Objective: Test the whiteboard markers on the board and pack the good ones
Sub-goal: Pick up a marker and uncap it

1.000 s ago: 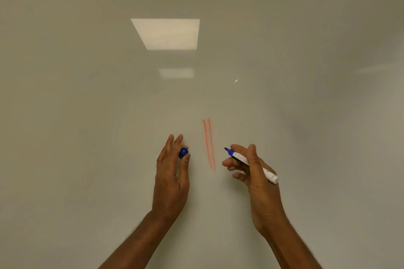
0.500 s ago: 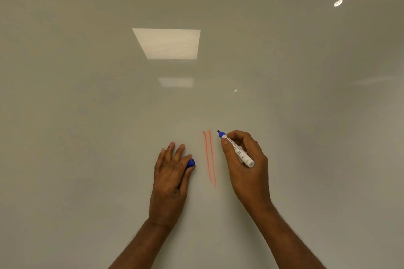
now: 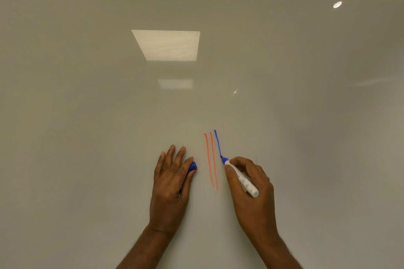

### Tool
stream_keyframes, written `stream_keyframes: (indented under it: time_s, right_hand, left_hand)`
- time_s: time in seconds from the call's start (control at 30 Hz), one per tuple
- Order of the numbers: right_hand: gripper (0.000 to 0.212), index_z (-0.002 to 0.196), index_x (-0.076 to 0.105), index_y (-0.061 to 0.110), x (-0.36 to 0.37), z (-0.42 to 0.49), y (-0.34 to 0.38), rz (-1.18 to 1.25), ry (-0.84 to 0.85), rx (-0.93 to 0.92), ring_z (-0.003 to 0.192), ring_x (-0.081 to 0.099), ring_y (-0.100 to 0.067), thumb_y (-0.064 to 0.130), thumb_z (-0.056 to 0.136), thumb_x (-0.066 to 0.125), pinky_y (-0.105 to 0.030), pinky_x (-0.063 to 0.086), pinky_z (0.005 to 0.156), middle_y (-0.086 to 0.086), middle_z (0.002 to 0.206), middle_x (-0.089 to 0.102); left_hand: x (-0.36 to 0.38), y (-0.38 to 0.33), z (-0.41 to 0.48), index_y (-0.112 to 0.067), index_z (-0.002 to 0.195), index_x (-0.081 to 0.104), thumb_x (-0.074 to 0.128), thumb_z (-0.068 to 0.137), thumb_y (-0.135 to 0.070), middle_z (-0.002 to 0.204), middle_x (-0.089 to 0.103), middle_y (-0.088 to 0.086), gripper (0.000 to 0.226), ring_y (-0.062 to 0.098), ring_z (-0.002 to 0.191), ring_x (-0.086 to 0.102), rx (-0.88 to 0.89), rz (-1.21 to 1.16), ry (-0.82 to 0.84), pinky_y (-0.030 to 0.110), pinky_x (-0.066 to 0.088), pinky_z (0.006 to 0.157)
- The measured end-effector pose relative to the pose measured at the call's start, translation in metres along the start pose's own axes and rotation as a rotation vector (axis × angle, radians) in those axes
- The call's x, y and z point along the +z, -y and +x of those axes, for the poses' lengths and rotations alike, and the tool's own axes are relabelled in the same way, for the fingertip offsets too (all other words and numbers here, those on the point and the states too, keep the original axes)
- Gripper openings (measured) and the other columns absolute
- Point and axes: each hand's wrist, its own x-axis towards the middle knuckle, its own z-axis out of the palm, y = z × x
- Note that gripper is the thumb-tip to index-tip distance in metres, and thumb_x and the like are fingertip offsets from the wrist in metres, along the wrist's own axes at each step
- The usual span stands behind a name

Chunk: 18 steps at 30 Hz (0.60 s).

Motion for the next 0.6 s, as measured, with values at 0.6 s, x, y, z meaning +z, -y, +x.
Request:
stream_keyframes:
  time_s: [0.6]
  right_hand:
    - [0.02, 0.111, 0.069, 0.026, -0.005, 0.02, 0.028, 0.061, 0.023, -0.065, 0.092, 0.068, -0.014, 0.03, 0.091, 0.068, -0.027, 0.058, 0.074, 0.009, 0.099, 0.069]
  left_hand:
    - [0.0, 0.0, 0.0, -0.004, 0.132, 0.064, 0.063, 0.098, -0.02, 0.146, 0.055, 0.011, 0.038, 0.028, 0.147, 0.042, 0.015, 0.016, -0.002, 0.054, 0.033, 0.12]
